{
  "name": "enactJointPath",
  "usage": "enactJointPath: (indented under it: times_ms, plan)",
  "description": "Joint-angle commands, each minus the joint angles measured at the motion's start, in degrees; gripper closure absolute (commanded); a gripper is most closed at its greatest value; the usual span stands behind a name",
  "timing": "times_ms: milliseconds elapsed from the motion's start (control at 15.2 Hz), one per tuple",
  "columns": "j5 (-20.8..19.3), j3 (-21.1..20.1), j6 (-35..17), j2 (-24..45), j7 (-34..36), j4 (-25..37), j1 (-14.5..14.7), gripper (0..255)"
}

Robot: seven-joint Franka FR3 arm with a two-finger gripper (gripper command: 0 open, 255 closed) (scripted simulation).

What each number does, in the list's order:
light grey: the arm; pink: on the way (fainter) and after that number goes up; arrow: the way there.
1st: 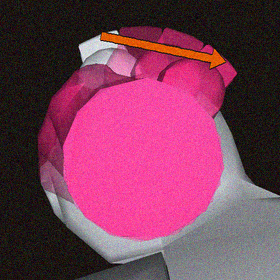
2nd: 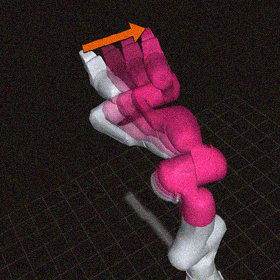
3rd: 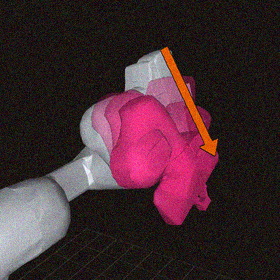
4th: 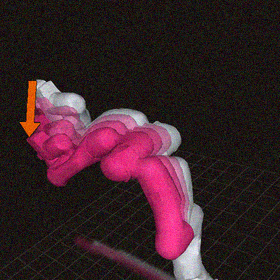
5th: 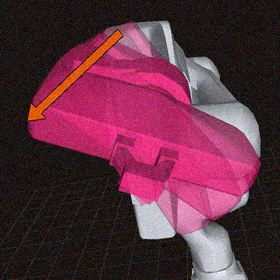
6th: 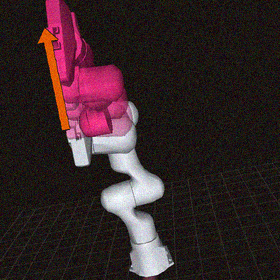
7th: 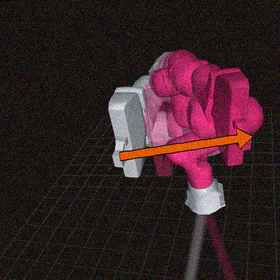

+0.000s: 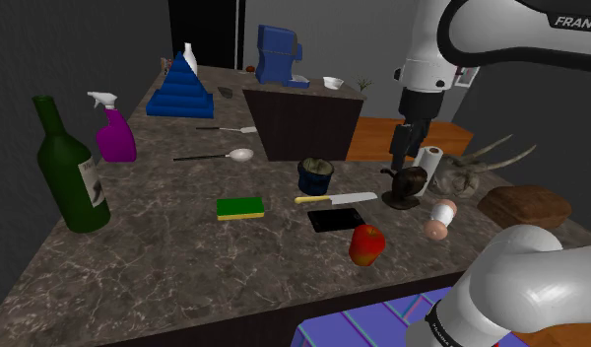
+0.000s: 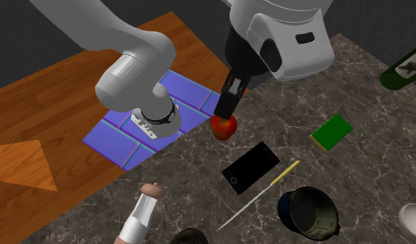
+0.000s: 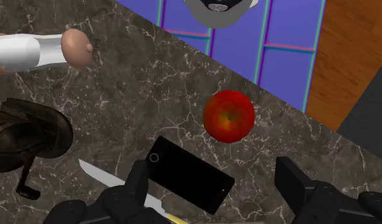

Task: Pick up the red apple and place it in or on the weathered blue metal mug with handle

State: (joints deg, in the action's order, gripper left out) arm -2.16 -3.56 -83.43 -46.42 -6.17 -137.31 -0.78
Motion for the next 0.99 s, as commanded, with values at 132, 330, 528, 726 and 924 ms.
enactJointPath:
  times_ms: [132,330,528,726,924]
  plan:
    - [0.9,-0.4,-3.9,-2.7,0.6,-5.3,0.6,0]
    - [2.3,-1.2,-9.8,-6.3,1.4,-12.9,1.5,0]
    - [4.0,-2.2,-15.9,-9.3,2.3,-20.2,2.7,0]
    - [5.5,-3.2,-21.3,-11.2,3.2,-25.9,3.9,0]
    - [5.7,-3.4,-23.8,-10.9,3.2,-28.1,4.0,0]
